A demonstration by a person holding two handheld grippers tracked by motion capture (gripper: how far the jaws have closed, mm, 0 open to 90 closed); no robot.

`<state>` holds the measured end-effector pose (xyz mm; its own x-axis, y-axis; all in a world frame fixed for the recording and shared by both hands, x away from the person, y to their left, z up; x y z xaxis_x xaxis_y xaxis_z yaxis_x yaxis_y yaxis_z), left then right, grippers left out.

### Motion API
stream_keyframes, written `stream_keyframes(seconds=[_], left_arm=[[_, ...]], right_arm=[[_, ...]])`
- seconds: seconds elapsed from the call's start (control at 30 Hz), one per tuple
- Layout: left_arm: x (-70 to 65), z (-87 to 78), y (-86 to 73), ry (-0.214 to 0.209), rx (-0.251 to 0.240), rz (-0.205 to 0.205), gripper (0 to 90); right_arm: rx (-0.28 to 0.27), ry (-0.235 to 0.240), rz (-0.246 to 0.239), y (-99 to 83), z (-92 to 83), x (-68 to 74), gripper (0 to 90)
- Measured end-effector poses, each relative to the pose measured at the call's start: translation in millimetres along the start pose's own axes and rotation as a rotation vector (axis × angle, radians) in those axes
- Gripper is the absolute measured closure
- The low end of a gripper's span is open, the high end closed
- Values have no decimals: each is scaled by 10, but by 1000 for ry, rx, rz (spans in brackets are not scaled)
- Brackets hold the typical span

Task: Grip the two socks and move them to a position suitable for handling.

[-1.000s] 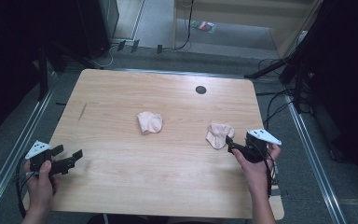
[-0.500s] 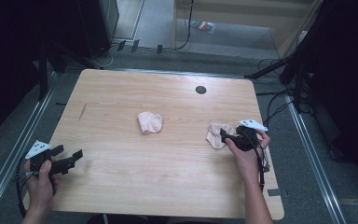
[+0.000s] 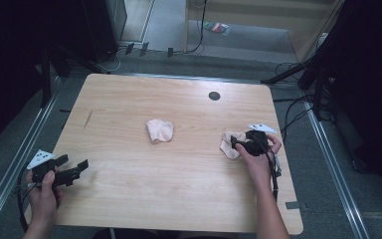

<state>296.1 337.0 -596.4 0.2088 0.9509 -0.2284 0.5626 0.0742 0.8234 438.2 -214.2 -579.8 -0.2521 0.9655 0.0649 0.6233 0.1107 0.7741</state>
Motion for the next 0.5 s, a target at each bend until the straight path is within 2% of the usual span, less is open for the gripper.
stream_keyframes(seconds=[0.17, 0.5], left_arm=[[-2, 2, -1, 2, 2, -1, 138], [-5, 3, -2, 2, 3, -1, 139]], right_arm=[[14, 13, 18, -34, 48, -15, 203], [39, 17, 4, -104, 138, -3, 237]])
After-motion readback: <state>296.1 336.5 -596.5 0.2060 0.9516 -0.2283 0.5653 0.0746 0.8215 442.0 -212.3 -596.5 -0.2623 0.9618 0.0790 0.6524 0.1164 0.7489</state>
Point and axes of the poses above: each handheld gripper's, and its own axes: z roughly forward along the jaws, y roughly out of its top, x roughly to its left, the point moved 8 cm from there along z, roughly forward along the jaws, and after that the axes turned 1 degree about -x, right-handed, at the moved point
